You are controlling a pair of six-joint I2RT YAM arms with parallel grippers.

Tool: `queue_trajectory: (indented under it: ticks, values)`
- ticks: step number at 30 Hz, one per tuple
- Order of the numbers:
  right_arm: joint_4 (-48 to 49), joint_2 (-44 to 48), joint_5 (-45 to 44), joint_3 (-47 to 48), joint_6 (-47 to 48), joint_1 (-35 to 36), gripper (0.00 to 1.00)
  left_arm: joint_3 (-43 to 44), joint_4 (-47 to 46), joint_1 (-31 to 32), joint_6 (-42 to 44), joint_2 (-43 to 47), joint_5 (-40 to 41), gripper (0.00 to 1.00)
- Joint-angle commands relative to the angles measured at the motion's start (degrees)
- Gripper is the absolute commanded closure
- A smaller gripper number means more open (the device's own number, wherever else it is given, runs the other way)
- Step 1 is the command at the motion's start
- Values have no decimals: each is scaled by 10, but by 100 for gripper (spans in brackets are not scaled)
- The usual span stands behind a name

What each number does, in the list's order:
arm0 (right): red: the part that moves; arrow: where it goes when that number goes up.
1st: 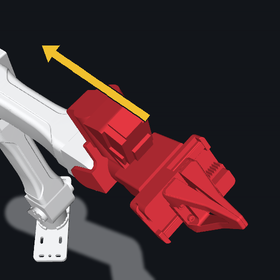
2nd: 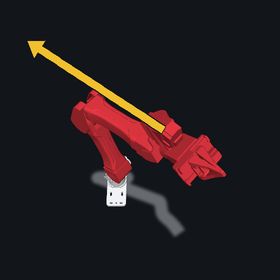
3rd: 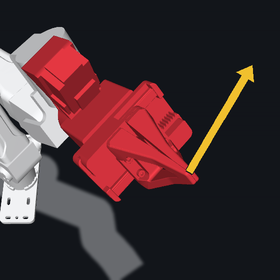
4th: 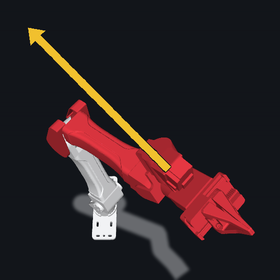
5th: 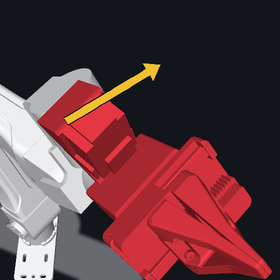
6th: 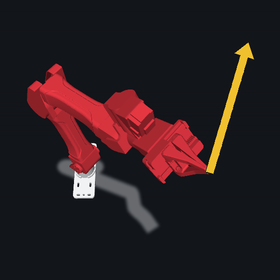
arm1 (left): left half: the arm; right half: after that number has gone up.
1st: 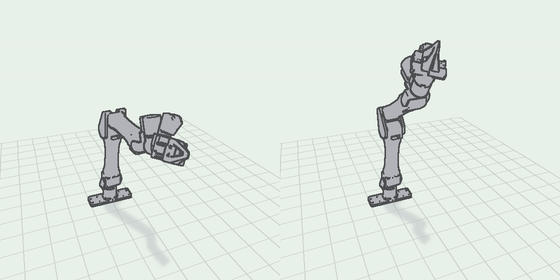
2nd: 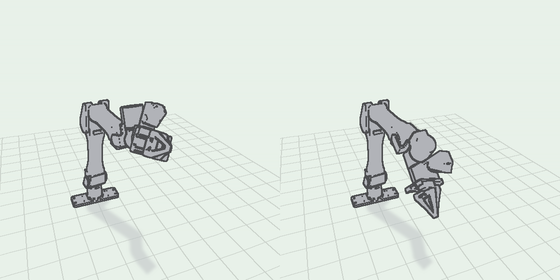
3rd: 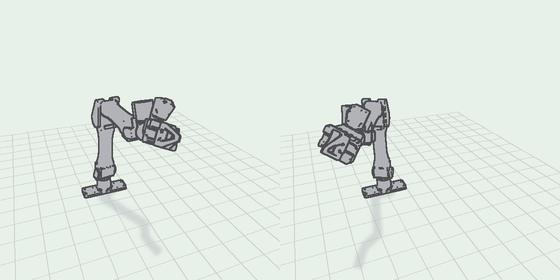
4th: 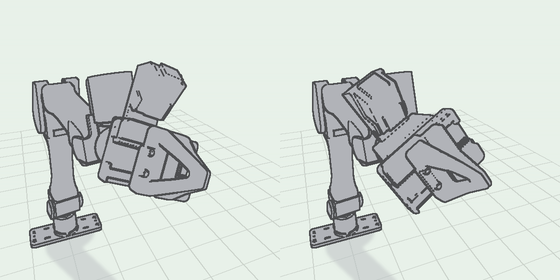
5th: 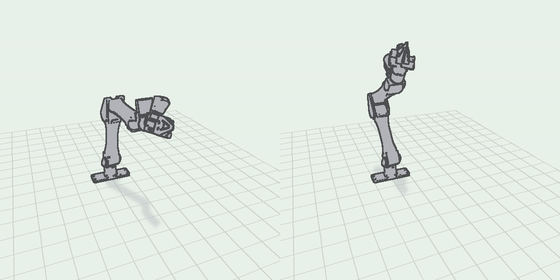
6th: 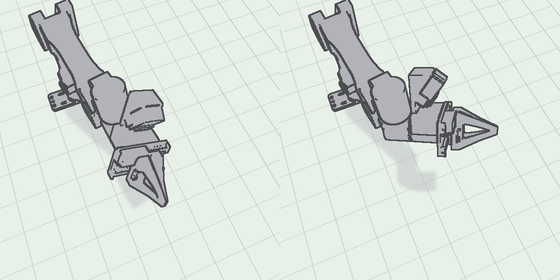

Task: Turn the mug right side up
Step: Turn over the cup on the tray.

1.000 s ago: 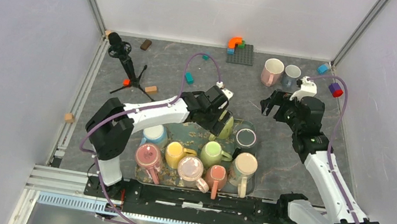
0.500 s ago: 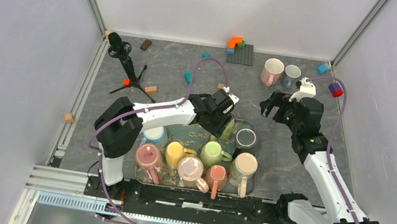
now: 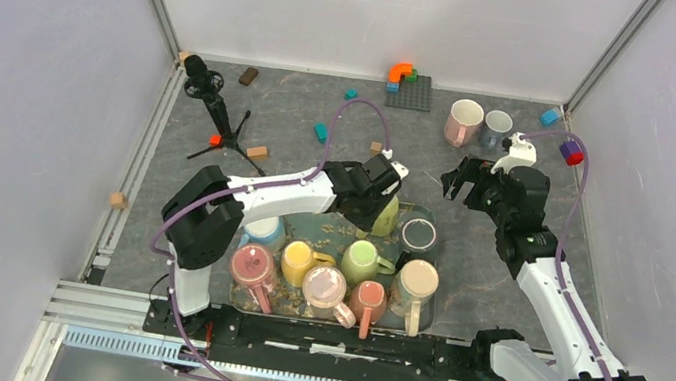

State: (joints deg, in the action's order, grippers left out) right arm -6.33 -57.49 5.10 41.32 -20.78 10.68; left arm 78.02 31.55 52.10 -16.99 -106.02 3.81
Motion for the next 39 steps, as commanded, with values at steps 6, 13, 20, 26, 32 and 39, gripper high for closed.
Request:
queue_trajectory:
  ticks: [6,13,20,26,32,39]
  values:
    - [16,12,-5,-3,0,3,2,11,-60,-6,23,55,75,98]
    - [15,20,-6,-4,1,4,2,-1,-99,-6,29,97,84,98]
    - [34,39,46,7,5,5,2,30,-94,-8,33,123,86,98]
    - [90,45,185,14,2,6,2,90,-58,-15,19,141,60,98]
    - [162,64,268,-16,-44,13,2,151,-26,-26,0,161,32,98]
    - [299,77,324,-79,-151,41,2,206,-18,-31,-13,181,-13,98]
